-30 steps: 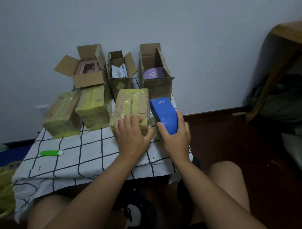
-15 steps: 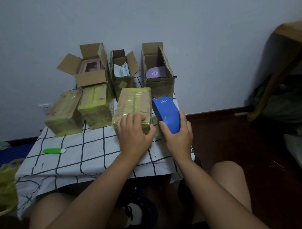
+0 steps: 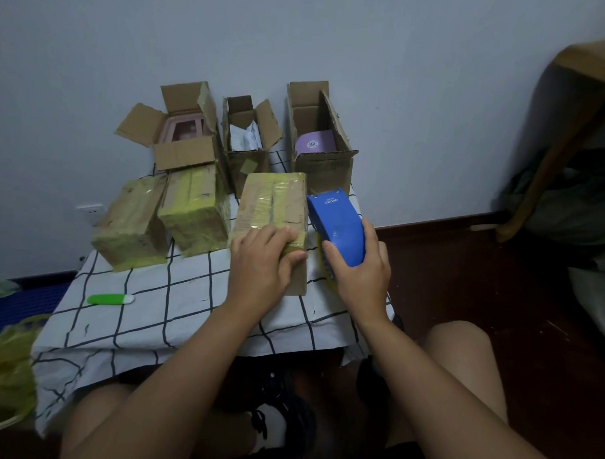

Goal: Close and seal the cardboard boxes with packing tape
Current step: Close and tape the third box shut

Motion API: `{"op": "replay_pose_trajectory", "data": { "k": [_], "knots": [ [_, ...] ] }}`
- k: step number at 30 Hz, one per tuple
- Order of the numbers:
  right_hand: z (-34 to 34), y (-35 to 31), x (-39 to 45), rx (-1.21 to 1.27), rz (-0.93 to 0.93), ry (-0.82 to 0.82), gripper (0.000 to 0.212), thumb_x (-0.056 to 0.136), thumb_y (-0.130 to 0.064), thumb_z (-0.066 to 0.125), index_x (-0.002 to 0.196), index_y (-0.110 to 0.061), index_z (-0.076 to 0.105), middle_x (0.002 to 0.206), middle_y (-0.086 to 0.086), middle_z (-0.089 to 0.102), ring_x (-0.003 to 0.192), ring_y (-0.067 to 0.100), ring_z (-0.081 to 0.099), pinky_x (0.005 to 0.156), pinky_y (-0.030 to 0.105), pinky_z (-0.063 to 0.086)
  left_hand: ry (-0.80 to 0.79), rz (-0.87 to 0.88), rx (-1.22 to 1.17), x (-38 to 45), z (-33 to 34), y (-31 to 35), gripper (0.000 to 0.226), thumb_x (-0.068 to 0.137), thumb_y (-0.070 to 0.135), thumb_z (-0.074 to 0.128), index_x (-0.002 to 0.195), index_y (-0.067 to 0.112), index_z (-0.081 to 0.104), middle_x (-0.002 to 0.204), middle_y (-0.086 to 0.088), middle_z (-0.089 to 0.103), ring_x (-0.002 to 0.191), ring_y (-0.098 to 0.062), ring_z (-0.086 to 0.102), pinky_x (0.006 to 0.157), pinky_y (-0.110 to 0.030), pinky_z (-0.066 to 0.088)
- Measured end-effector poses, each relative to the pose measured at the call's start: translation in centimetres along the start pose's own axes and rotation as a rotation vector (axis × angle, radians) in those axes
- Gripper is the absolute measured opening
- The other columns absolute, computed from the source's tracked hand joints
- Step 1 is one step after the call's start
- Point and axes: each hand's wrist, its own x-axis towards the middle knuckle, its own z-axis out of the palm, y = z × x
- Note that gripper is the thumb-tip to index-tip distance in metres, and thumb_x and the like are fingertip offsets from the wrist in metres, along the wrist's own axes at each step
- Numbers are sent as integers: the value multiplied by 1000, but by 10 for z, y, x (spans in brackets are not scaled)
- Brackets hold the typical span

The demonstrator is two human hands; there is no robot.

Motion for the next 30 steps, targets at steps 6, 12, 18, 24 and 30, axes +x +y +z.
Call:
{"op": "replay_pose_trajectory", "data": {
  "k": [6, 12, 18, 24, 30],
  "knots": [
    [-1, 0, -1, 0, -7, 3, 76, 84, -45, 75, 149, -30, 40, 121, 1, 49, 106, 14, 51, 83, 23, 39, -5, 57, 38, -3, -1, 0, 30, 91, 42, 53, 115, 27, 64, 102, 2, 60, 95, -19, 53, 82, -33, 30],
    [-2, -2, -2, -11, 0, 5, 74, 84, -44, 75, 148, -31, 40, 121, 0, 50, 105, 12, 51, 78, 20, 38, 18, 171, 176, 6, 2, 6, 16, 88, 31, 54, 96, 29, 68, 94, 0, 57, 86, -24, 51, 75, -36, 27],
    [-3, -4, -1, -9, 15, -2, 75, 84, -44, 75, 149, -32, 39, 118, -3, 47, 102, 8, 48, 79, 21, 38, -60, 93, 137, 11, -6, 9, 41, 86, 42, 69, 121, 21, 65, 96, 4, 68, 86, -19, 57, 74, -33, 37],
    [-6, -9, 4, -11, 11, -20, 73, 85, -41, 75, 149, -26, 42, 118, -5, 46, 104, 6, 46, 73, 3, 34, -210, 117, 58, 7, -28, -10, 42, 91, 49, 47, 123, 28, 65, 134, 1, 60, 122, -23, 53, 100, -37, 29],
    [-15, -22, 21, 59, 1, 43, 70, 80, -50, 75, 141, -26, 50, 126, -8, 52, 114, 8, 50, 96, 31, 48, -146, -23, -46, 4, -30, -23, 34, 96, 42, 48, 123, 29, 65, 123, 11, 65, 118, -13, 54, 94, -30, 23]
  ]
}}
